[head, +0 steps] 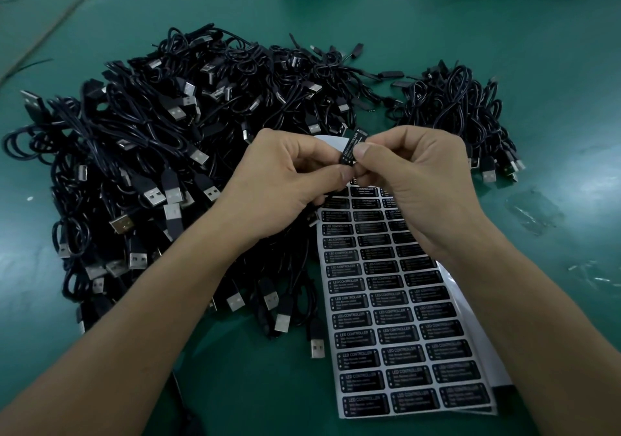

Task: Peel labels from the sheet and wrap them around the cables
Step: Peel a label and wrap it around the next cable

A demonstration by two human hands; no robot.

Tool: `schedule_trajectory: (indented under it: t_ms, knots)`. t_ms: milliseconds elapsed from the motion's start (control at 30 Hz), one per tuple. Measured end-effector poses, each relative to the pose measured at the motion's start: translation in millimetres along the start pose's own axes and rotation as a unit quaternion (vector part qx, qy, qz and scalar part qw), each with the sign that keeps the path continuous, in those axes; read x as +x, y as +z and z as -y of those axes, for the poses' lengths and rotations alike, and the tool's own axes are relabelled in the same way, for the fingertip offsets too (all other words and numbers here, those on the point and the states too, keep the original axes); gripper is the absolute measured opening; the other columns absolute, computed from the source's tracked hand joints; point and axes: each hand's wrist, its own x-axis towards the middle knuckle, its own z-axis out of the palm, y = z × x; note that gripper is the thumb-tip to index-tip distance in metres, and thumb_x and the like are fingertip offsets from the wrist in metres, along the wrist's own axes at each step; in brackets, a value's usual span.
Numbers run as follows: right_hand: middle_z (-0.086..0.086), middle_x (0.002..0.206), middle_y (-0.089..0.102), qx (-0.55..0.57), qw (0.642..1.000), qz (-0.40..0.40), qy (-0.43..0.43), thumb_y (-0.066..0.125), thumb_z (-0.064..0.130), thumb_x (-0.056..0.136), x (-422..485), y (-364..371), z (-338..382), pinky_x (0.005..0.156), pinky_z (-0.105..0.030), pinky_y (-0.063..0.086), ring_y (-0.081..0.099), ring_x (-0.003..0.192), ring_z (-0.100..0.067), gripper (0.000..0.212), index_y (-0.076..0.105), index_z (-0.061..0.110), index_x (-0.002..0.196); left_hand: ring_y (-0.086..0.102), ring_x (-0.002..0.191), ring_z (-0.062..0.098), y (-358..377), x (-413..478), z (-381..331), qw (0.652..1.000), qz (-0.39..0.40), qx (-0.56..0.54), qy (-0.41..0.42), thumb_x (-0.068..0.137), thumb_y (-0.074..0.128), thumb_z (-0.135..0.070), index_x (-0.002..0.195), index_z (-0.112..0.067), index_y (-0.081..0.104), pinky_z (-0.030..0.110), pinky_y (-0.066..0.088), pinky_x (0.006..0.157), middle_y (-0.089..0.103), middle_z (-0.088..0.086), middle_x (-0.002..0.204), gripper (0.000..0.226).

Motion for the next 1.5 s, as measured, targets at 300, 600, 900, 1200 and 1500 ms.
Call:
schedule_trajectory:
  t_ms: [300,600,900,1200,1500]
  knots:
    - [-0.003,0.063,0.07,-0.001,1.0,-0.002,-0.002,0.072,0.0,0.087,0.0,1.1,1.2,0.063,-0.023,0.055,0.064,0.059,-0.013,0.014,0.069,0.006,0.075,0.057,0.055,0.01,0.7,0.4,-0.6,1.0,-0.004,0.005,0.0,0.086,0.078,-0.017,0.081,-0.02,0.079,0.024,0.048,0.056,0.071,0.018,0.072,0.005]
    - [-0.002,0.064,0.07,0.001,1.0,-0.011,-0.003,0.071,-0.004,0.085,-0.8,3.3,1.3,0.06,-0.021,0.053,0.064,0.06,-0.013,0.012,0.069,0.002,0.075,0.057,0.051,0.006,4.3,-1.4,-2.9,0.999,-0.03,0.014,-0.022,0.086,0.078,-0.025,0.079,-0.017,0.079,0.018,0.045,0.052,0.069,0.008,0.063,0.011]
    - [-0.001,0.061,0.069,0.005,1.0,-0.005,-0.015,0.072,-0.003,0.085,-0.9,4.2,-0.5,0.06,-0.02,0.052,0.065,0.059,-0.011,0.015,0.069,0.006,0.073,0.058,0.051,0.005,4.5,-0.9,-3.7,0.998,-0.043,0.036,-0.017,0.094,0.068,-0.019,0.078,-0.014,0.076,0.016,0.046,0.054,0.07,-0.005,0.062,0.018]
    - [-0.005,0.064,0.072,0.027,0.999,-0.001,-0.018,0.075,-0.002,0.083,-3.5,6.5,-2.9,0.06,-0.024,0.056,0.068,0.059,-0.015,0.019,0.069,0.011,0.07,0.056,0.051,0.003,6.5,-0.5,-2.2,0.997,-0.065,0.035,-0.02,0.091,0.068,-0.014,0.077,-0.012,0.076,0.014,0.044,0.052,0.063,-0.01,0.053,0.016]
    - [-0.006,0.069,0.072,0.053,0.998,-0.038,-0.01,0.084,0.007,0.078,-0.6,-1.1,-2.6,0.058,-0.025,0.055,0.071,0.061,-0.018,0.033,0.053,0.006,0.09,0.058,0.053,0.003,5.9,-0.8,-4.2,0.997,-0.066,-0.007,-0.031,0.091,0.069,-0.014,0.077,-0.013,0.076,0.015,0.048,0.054,0.072,-0.001,0.063,0.016]
